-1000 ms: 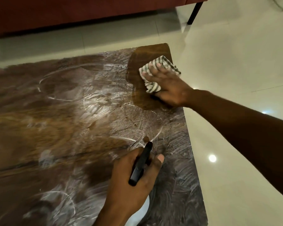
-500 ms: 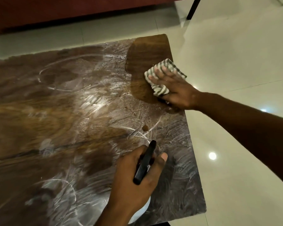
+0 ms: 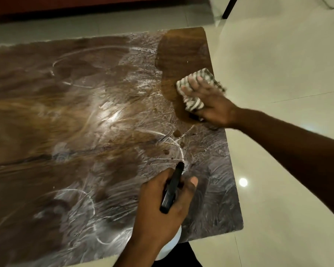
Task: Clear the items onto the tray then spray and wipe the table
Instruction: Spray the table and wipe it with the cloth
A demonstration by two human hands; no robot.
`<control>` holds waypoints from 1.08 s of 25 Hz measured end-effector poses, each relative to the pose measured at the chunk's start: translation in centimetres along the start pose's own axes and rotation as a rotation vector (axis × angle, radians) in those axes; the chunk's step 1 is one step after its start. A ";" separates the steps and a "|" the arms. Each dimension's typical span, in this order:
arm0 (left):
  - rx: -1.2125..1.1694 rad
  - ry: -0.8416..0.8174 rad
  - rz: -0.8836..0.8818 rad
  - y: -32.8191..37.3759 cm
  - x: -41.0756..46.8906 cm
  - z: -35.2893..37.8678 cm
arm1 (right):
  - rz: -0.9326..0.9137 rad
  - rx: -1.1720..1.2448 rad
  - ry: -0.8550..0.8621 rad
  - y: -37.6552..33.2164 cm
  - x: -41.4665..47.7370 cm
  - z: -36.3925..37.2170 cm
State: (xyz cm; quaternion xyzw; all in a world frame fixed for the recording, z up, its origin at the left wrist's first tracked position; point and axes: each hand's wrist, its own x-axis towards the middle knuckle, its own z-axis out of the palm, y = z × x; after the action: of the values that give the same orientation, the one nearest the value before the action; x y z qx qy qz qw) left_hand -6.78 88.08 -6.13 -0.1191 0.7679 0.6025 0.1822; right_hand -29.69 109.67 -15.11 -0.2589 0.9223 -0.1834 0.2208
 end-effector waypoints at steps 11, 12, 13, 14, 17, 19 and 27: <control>0.014 -0.081 0.001 -0.4 -2.3 1.8 | -0.028 0.010 0.025 0.4 -7.8 2.1; 0.009 -0.077 -0.002 -0.6 -2.7 1.9 | 0.063 0.039 0.030 -0.6 -6.8 2.3; 0.015 -0.066 -0.003 -0.9 -3.2 2.1 | 0.089 0.051 0.024 -1.7 -6.7 2.7; 0.026 -0.057 -0.007 -1.2 -3.6 2.2 | 0.040 0.021 0.005 -2.5 -7.6 3.2; 0.109 -0.078 -0.020 -2.6 -4.7 2.0 | -0.278 -0.167 -0.113 -2.6 -13.7 5.0; 0.153 -0.095 -0.035 -3.6 -5.6 2.1 | -0.296 -0.158 -0.113 -0.4 -16.7 4.9; -0.019 -0.089 -0.063 -6.7 -8.9 2.9 | 0.025 0.086 0.025 -4.9 -11.6 5.8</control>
State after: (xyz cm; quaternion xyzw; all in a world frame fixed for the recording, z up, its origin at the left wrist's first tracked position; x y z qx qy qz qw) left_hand 4.38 88.94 -8.84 -0.1181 0.7493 0.6082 0.2337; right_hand -15.86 110.94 -14.12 -0.2354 0.9194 -0.2233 0.2226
